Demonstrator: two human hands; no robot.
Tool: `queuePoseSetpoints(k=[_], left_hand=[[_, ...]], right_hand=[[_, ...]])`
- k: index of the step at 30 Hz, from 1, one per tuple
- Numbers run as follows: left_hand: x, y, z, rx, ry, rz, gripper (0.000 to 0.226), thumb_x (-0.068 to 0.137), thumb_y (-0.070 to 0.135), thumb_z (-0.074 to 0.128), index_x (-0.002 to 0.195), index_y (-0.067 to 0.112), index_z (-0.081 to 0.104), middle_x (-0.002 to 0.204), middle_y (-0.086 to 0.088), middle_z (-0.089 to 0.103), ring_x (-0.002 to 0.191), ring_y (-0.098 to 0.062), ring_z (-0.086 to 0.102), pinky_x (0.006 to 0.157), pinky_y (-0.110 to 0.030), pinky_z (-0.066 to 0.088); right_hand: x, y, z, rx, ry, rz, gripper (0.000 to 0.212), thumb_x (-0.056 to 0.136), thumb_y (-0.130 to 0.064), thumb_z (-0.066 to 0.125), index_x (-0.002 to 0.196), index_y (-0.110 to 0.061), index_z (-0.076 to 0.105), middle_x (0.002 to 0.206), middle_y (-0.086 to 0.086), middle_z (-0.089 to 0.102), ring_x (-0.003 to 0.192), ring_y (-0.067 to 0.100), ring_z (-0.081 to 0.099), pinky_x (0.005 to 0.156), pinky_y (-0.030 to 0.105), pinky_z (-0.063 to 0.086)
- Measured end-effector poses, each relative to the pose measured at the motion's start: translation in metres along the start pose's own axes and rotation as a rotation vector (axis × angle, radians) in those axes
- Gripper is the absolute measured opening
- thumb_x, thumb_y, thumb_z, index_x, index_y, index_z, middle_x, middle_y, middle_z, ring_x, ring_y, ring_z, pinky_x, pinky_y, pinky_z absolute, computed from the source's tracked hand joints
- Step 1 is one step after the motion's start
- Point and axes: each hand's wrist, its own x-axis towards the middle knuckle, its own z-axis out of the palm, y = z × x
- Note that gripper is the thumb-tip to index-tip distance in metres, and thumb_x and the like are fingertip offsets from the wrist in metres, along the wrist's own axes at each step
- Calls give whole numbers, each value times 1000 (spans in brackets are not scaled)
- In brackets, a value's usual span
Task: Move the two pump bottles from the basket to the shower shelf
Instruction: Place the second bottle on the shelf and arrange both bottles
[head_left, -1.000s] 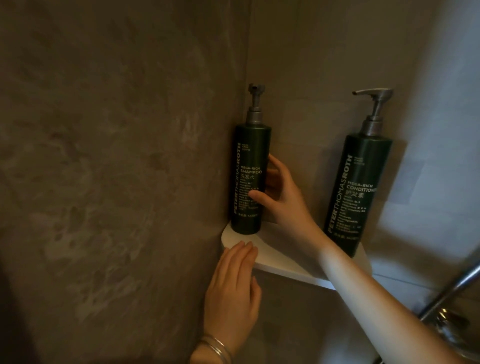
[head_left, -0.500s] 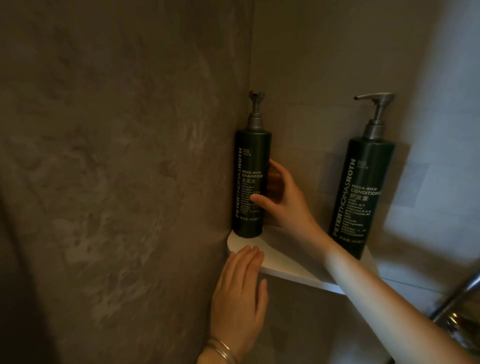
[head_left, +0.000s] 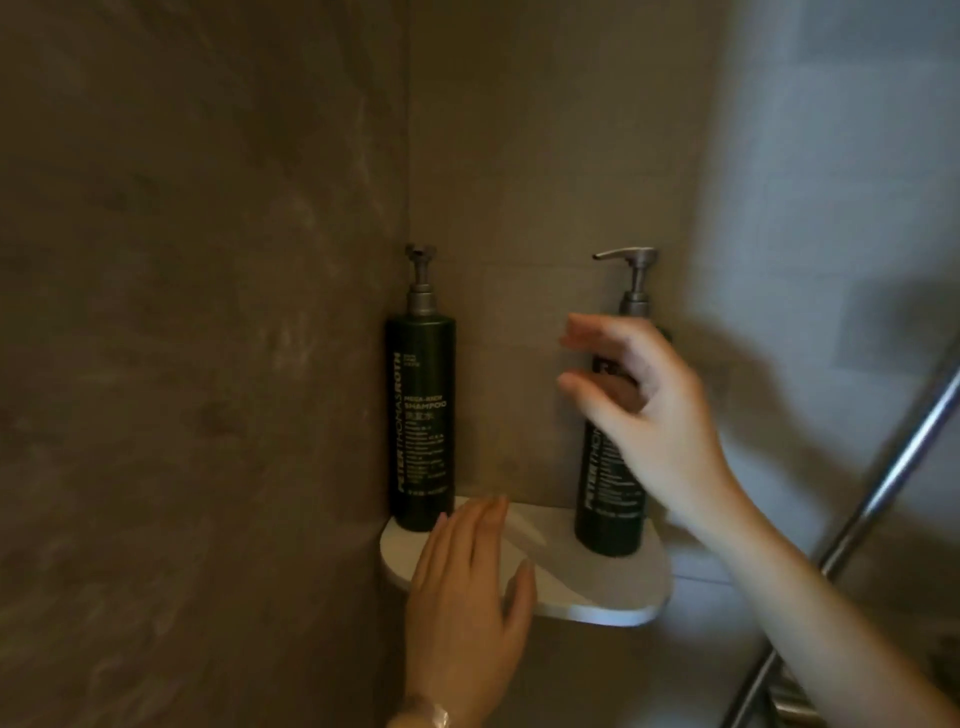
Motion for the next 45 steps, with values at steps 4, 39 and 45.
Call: queuePoseSetpoints(k=[4,39,45], left_hand=[[32,32,13,-99,-64,-91,73,91,55,39,148,29,2,151,11,18,134,-4,21,101,-13,18],[33,33,30,-246,-66,-154,95,75,63,58,132,49,-16,136,21,28,121,0,32,92,-23,40],[35,34,27,-231,-95,-186,95,75,66,57,124,53,-23,134,24,28,111,8,30,85,-17,37]], right_hand=[[11,-1,-38,-129,136,-67,27,81,-4,65,99,-24,61,103,5,60,100,14,61,84,21,47],[68,0,-18,-720,187,-351,26,82,-4,59,107,-7,67,100,10,64,94,28,54,82,19,35],[75,-1,-19,-421,153,-258,16,80,0,60,92,-8,66,94,6,64,93,20,62,84,35,52]])
